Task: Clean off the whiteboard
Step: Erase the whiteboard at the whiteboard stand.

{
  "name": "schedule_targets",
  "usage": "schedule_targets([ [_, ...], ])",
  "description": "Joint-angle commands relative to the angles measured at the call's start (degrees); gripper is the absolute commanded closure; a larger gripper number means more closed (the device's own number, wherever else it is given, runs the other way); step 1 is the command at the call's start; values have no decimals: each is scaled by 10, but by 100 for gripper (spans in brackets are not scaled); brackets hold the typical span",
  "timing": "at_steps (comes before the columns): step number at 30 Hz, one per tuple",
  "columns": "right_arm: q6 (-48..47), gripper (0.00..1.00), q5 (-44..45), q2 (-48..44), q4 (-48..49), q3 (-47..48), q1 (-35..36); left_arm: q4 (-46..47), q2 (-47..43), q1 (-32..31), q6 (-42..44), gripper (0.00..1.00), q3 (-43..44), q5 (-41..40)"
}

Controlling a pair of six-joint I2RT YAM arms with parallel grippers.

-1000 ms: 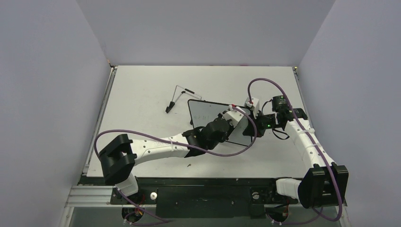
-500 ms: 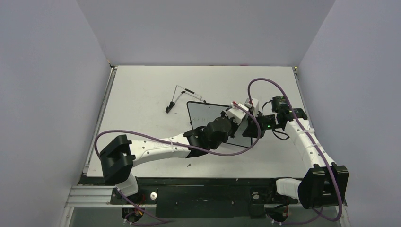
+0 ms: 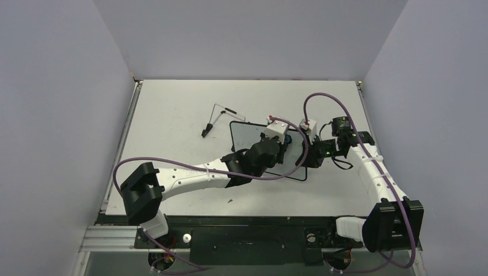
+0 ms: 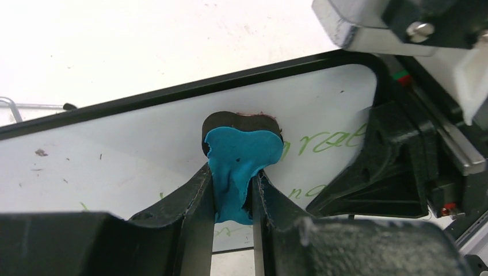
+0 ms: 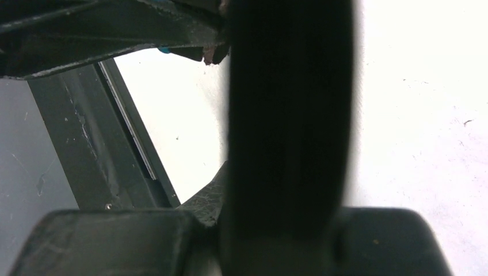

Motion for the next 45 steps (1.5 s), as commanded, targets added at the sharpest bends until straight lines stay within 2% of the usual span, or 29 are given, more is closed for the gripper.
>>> schedule_targets([
  [1,-27,100,-50,-12,-2,6,4,-50,-5,18,-67,100,11,-28],
  [8,-26,100,-53,-8,-3,7,3,21,-4,-17,-60,100,1,6],
  [16,-26,100,-53,-8,-3,8,1,79,9,-32,-80,100,-1,100],
  [22,-27,100,-54,-9,-4,8,0,79,-2,-20,-84,100,-18,74],
  [28,-27,100,-57,-11,-5,8,-1,-12,-14,27,-128,100,-40,-6],
  [32,-27,100,-57,-11,-6,8,-1,-25,-19,40,-136,100,-47,-29],
  [38,-28,100,-58,-9,-6,8,-1,24,-24,34,-106,100,-43,4],
  [45,-28,100,-59,-5,-6,8,-1,84,-18,-3,-57,100,-18,46],
])
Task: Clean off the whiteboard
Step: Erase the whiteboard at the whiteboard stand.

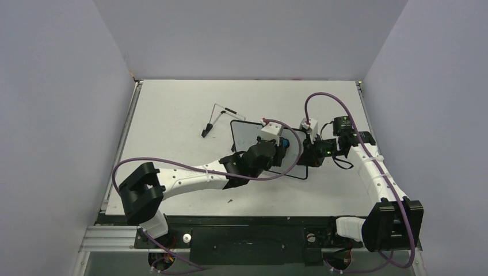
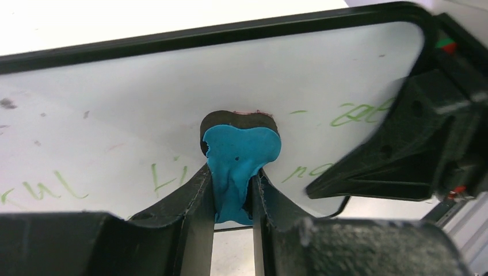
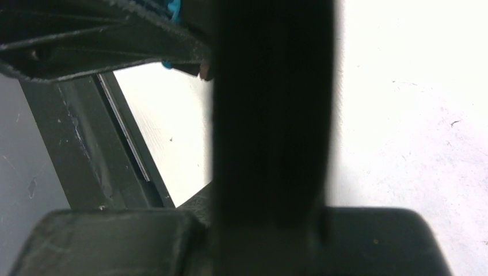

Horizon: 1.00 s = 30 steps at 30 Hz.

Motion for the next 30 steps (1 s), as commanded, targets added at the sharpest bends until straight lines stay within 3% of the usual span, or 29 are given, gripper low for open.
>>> schedule_targets([
  [1,-23,100,-57,-6,-14,8,6,76,-7,-18,32,100,36,17],
  [6,-24,100,-57,-4,-14,8,6,94,4,-25,6,100,59,45],
  [13,-24,100,-56,-5,-15,8,7,139,-8,-16,-25,100,26,74],
  [24,-24,100,-58,-9,-16,9,6,74,-28,37,-78,100,-51,-12],
  [30,-24,100,-58,-9,-16,8,5,81,-29,43,-69,100,-51,-3],
])
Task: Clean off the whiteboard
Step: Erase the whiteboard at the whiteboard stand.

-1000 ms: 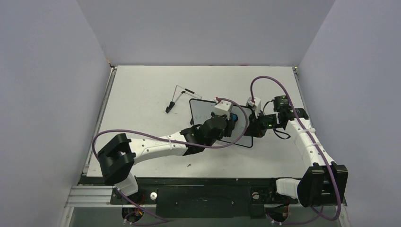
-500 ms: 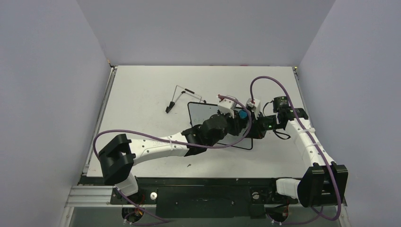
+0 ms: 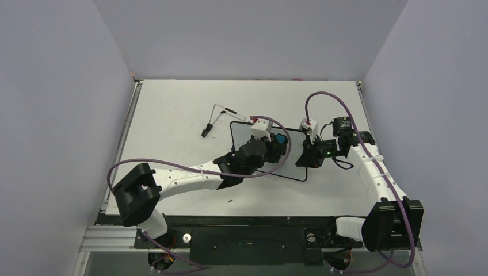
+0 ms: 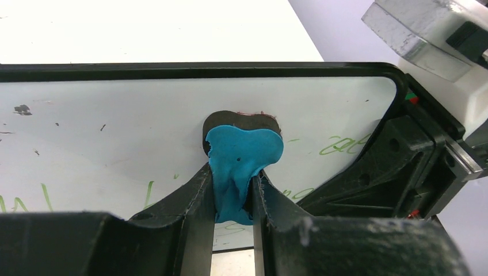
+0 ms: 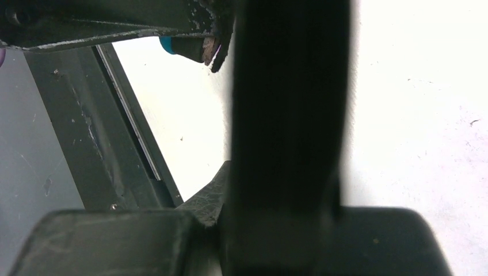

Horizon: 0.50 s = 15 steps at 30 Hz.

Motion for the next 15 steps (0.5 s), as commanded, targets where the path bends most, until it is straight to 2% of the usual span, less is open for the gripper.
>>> schedule_targets([
  [1,-27,100,-47,-11,1,8,5,-5,-4,20,7,100,4,-26],
  [9,-28,100,-46,-9,0,9,5,73,17,-9,21,100,33,110],
  [15,-28,100,-46,-9,1,9,5,89,33,-23,14,100,51,142],
])
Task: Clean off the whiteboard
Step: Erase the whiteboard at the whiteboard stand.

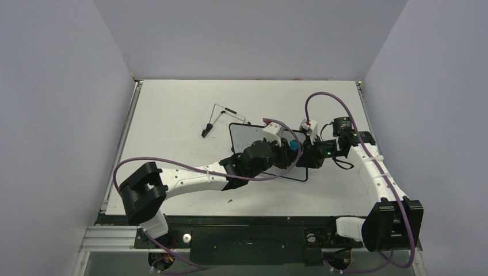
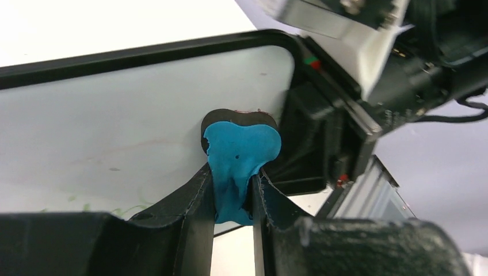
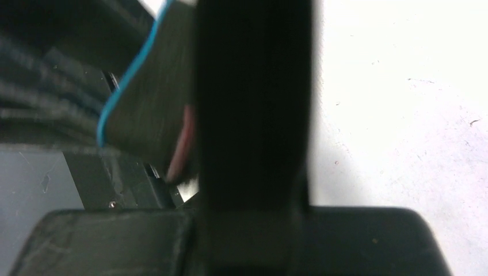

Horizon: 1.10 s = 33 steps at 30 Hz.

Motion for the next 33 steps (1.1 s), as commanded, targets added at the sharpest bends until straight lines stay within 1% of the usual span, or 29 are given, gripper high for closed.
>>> schedule_targets([
  [1,-21,100,-47,-9,1,9,8,40,14,-9,2,100,37,43],
  [3,-21,100,-47,-9,0,8,7,25,16,-8,3,100,39,30],
  [5,-21,100,-47,-9,0,9,8,-1,16,-3,-4,100,42,-1],
  [7,-21,100,-47,-9,1,9,7,-28,15,10,-21,100,41,-50],
  [9,-20,100,-48,-9,0,9,8,-44,10,25,-38,100,33,-75],
  [12,-20,100,-48,-10,0,8,6,-48,0,42,-56,100,21,-96],
  [19,-21,100,-48,-10,-1,9,7,-52,-18,66,-64,100,27,-122],
  [24,-21,100,-48,-10,-1,10,6,-53,-24,77,-68,100,29,-117],
  [26,-20,100,-48,-10,-1,10,7,-48,-20,77,-64,100,35,-98],
  [29,-21,100,-48,-9,-1,10,7,-33,-8,69,-60,100,51,-47],
  [33,-22,100,-48,-8,-1,10,7,-23,9,41,-40,100,76,-2],
])
